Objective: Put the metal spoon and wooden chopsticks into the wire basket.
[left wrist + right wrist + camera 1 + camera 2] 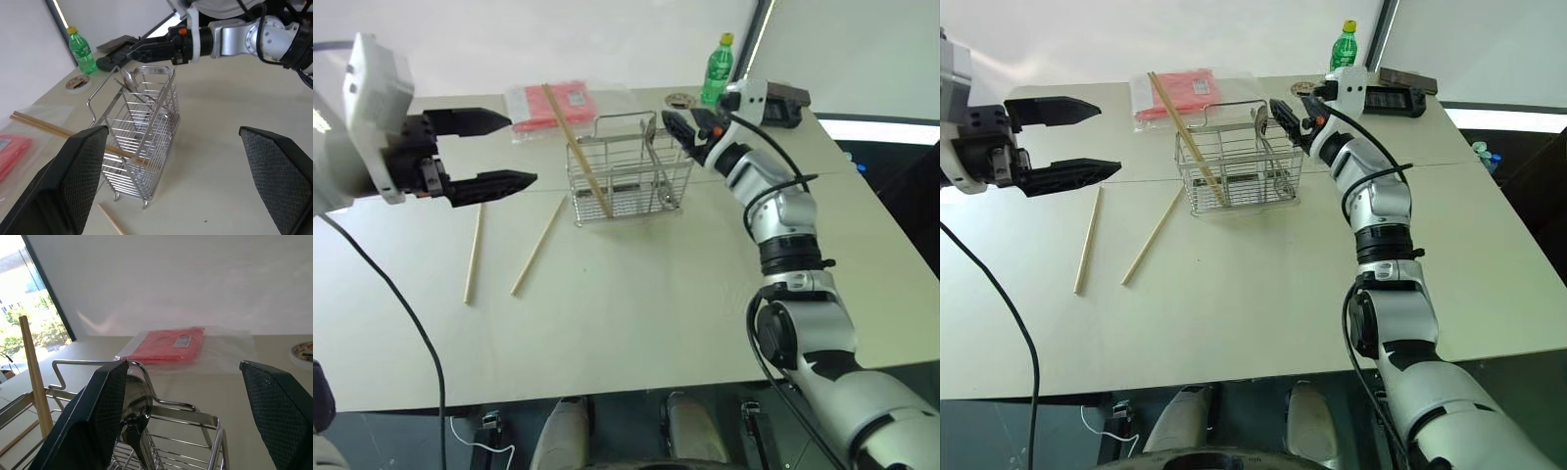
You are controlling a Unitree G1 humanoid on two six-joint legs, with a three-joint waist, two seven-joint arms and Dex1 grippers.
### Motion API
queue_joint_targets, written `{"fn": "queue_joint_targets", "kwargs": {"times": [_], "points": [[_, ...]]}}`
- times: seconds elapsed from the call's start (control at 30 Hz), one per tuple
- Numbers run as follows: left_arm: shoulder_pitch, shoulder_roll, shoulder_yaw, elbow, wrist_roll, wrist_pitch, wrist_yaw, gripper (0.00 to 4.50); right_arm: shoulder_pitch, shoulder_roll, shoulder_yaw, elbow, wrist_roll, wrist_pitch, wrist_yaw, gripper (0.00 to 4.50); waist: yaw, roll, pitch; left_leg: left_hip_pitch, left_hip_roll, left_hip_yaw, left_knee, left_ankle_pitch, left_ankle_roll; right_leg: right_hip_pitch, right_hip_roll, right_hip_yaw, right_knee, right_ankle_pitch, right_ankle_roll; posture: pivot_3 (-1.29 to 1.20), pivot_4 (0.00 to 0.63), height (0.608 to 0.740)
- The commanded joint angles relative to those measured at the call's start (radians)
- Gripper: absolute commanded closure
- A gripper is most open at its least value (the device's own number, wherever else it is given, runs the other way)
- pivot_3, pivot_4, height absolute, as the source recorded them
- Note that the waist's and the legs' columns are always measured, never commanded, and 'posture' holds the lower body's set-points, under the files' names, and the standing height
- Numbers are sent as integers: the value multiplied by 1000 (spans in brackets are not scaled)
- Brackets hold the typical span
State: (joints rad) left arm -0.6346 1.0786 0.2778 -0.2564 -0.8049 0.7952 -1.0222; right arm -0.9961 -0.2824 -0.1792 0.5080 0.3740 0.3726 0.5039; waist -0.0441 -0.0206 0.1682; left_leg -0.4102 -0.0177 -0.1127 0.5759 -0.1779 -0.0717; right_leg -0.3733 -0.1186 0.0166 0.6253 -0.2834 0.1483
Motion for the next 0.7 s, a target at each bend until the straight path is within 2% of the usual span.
{"fn": "queue_joint_targets", "kwargs": {"times": [0.03, 0.23, 0.33, 0.4, 0.47, 0.57, 0.7], "points": [[16, 18, 41, 9, 23, -17, 10, 0, -25, -116, 29, -205, 42, 79, 144, 676, 0, 1, 1, 0, 0, 0, 0, 0, 0, 0, 0, 0, 0, 0, 0, 0, 150, 721], [41, 6, 84, 109, 92, -9, 122, 0, 43, -425, 65, -495, 195, 304, 503, 676, 1, 0, 0, 0, 0, 0, 0, 0, 0, 0, 0, 0, -1, -1, 1, 0, 150, 721], [26, -17, 91, 158, 98, 41, 204, 0, 94, -517, 65, -588, 253, 361, 595, 676, 1, -1, 0, 0, 0, 0, 0, 0, 1, 1, 0, 0, -2, -1, 1, 0, 150, 721], [12, -47, 61, 208, 146, 120, 328, 0, 178, -591, 36, -685, 347, 464, 658, 676, 2, -1, 0, 1, 0, 0, 0, 0, 0, 2, 0, 0, -3, -1, 1, 0, 150, 721], [-8, -76, 25, 245, 205, 178, 437, 0, 241, -615, 3, -750, 411, 535, 646, 676, 4, -1, 0, 1, 1, 0, 0, 0, 0, 3, 0, 0, -4, -1, 1, 0, 150, 721], [-63, -117, -27, 308, 266, 296, 554, 0, 317, -609, -8, -804, 419, 562, 579, 676, 6, -2, 0, 0, 1, 0, 1, 0, 1, 2, 0, 0, -4, -1, 1, 0, 150, 721], [-160, -182, -93, 433, 323, 426, 632, 0, 389, -601, -32, -877, 471, 592, 540, 676, 10, -4, 0, 0, 0, 0, 1, 0, 0, 2, 0, 0, -4, -1, 1, 0, 150, 721]]}}
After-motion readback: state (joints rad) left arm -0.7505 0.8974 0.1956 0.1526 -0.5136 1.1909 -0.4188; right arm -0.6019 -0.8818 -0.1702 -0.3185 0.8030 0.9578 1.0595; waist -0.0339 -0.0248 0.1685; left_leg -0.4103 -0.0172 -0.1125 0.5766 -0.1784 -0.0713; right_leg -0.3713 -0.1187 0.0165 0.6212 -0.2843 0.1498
